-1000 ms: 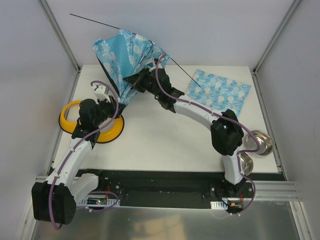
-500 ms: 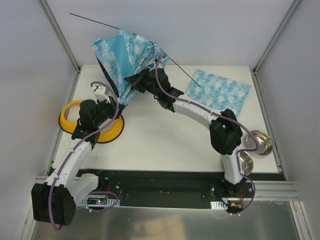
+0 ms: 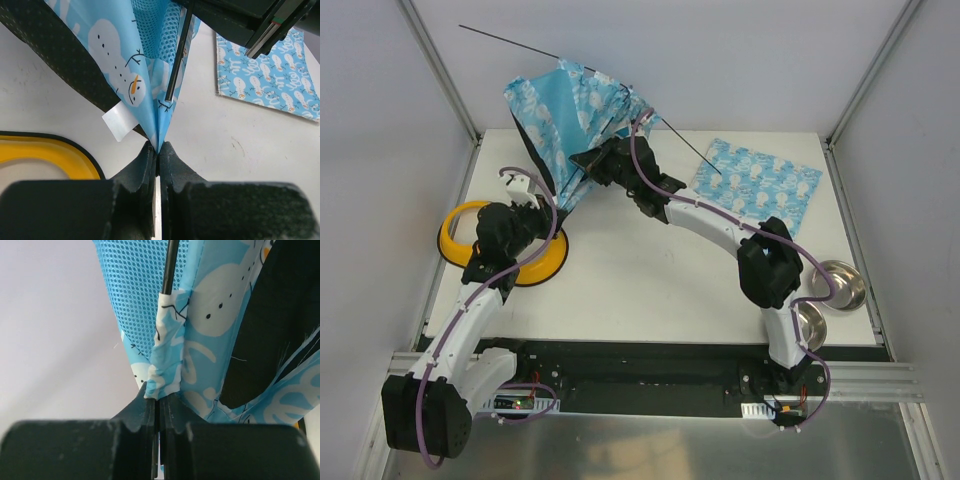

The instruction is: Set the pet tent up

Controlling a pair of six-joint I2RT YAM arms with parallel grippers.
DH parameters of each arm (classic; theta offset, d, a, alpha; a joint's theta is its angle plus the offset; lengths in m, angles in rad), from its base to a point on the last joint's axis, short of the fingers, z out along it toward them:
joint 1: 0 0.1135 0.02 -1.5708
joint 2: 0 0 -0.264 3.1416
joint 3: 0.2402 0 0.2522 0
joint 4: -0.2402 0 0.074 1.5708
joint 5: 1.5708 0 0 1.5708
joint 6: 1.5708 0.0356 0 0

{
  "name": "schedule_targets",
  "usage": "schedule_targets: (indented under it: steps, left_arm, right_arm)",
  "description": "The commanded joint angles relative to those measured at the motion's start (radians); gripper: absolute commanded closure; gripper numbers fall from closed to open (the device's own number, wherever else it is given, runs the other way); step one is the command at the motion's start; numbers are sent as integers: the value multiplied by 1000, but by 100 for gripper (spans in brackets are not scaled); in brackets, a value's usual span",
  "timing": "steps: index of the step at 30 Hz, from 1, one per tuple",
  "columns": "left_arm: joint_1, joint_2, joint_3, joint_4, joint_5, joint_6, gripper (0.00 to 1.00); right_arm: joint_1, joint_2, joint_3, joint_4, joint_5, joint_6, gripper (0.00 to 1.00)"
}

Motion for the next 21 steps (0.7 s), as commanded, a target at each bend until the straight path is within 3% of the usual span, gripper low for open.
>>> schedule_targets:
  steps: [1, 11, 21]
  left_arm:
    - [3, -42, -36, -105, 12, 41, 100]
    - [3, -54, -36, -102, 16, 44, 100]
    - [3, -58, -28, -102, 6, 33, 100]
  right_arm:
    - [-155, 20, 20, 7, 294, 22, 100]
    - [-169, 25, 24, -73, 331, 80, 100]
    - [-170, 40, 41, -65, 299, 22, 100]
